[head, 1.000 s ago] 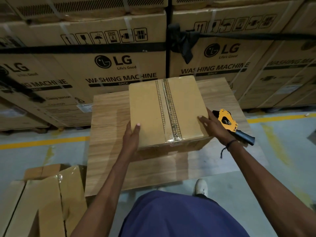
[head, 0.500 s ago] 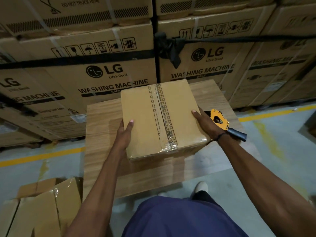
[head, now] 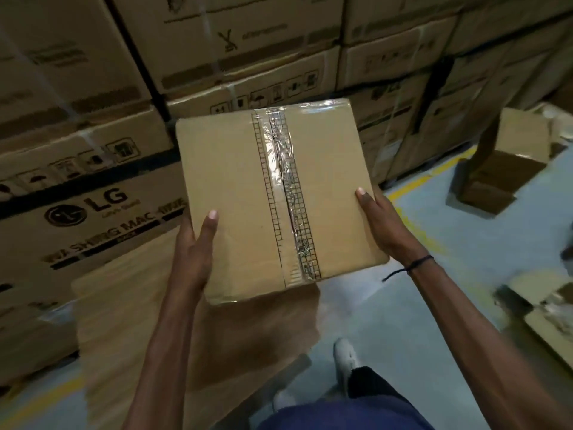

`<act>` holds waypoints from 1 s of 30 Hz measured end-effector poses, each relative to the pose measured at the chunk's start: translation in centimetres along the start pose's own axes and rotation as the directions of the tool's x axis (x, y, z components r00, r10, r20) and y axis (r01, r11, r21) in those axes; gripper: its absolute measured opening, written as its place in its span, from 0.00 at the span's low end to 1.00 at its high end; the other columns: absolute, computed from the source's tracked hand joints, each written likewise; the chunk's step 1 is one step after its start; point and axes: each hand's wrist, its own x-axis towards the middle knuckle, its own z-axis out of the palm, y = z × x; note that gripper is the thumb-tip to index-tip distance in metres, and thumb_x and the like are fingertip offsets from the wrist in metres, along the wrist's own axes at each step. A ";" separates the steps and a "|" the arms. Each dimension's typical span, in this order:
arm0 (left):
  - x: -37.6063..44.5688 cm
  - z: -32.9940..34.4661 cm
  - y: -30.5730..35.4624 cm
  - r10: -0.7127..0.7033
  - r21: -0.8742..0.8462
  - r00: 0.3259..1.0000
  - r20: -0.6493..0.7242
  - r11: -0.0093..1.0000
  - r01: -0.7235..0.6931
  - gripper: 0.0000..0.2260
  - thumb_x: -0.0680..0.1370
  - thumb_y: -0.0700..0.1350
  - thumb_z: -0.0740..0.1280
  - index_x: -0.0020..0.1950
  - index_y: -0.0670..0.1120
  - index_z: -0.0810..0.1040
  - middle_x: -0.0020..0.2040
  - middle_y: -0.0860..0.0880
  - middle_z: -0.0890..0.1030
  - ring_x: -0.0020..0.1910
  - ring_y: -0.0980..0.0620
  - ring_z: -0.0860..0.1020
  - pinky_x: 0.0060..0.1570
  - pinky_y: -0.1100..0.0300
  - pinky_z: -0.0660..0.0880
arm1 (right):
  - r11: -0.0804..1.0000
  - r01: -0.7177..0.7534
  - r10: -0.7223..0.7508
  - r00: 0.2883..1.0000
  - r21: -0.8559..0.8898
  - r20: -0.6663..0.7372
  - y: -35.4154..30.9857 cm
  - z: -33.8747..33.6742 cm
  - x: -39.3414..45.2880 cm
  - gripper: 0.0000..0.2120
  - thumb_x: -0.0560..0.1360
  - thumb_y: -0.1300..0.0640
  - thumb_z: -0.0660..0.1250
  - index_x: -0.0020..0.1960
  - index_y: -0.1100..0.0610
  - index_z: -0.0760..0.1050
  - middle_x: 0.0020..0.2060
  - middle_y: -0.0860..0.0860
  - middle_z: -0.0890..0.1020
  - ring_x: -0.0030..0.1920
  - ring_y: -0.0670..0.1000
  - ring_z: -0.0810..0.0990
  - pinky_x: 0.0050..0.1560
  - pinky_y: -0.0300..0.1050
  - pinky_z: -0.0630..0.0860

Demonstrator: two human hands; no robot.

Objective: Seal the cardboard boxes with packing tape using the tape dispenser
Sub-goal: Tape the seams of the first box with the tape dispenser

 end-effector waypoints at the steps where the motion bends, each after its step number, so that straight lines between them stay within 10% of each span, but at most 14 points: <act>1: 0.3 1.6 0.6 0.018 0.001 0.999 0.038 1.000 -0.018 0.33 0.77 0.71 0.64 0.78 0.57 0.67 0.67 0.54 0.78 0.62 0.52 0.79 0.59 0.50 0.78 | 1.000 0.005 -0.005 0.999 -0.001 -0.039 -0.2 -1.7 -0.3 0.20 0.84 0.42 0.61 0.74 0.48 0.72 0.65 0.48 0.82 0.63 0.50 0.83 0.65 0.58 0.79; 18: -2.6 42.5 5.7 0.066 0.021 0.829 0.556 0.995 -0.093 0.20 0.79 0.67 0.65 0.68 0.62 0.73 0.64 0.57 0.81 0.62 0.54 0.81 0.64 0.42 0.78 | 0.997 -0.076 0.074 0.854 0.017 -0.515 5.2 -38.0 -6.8 0.18 0.85 0.42 0.59 0.75 0.39 0.68 0.65 0.43 0.81 0.63 0.46 0.82 0.66 0.57 0.78; 25: -3.0 55.1 4.5 0.020 0.038 0.793 0.609 0.998 -0.055 0.26 0.81 0.65 0.64 0.77 0.58 0.70 0.69 0.56 0.79 0.65 0.55 0.78 0.68 0.44 0.75 | 0.986 -0.162 0.121 0.846 -0.034 -0.519 6.2 -48.6 -4.9 0.21 0.87 0.49 0.57 0.79 0.44 0.65 0.66 0.37 0.79 0.65 0.38 0.79 0.57 0.32 0.76; 30: 0.4 61.5 3.0 -0.026 0.042 0.818 0.575 0.999 0.003 0.26 0.82 0.62 0.64 0.78 0.55 0.69 0.69 0.56 0.78 0.64 0.58 0.78 0.61 0.57 0.77 | 0.967 -0.247 0.189 0.865 -0.067 -0.464 8.6 -53.6 1.6 0.19 0.87 0.49 0.57 0.77 0.39 0.65 0.67 0.38 0.78 0.65 0.38 0.78 0.60 0.35 0.76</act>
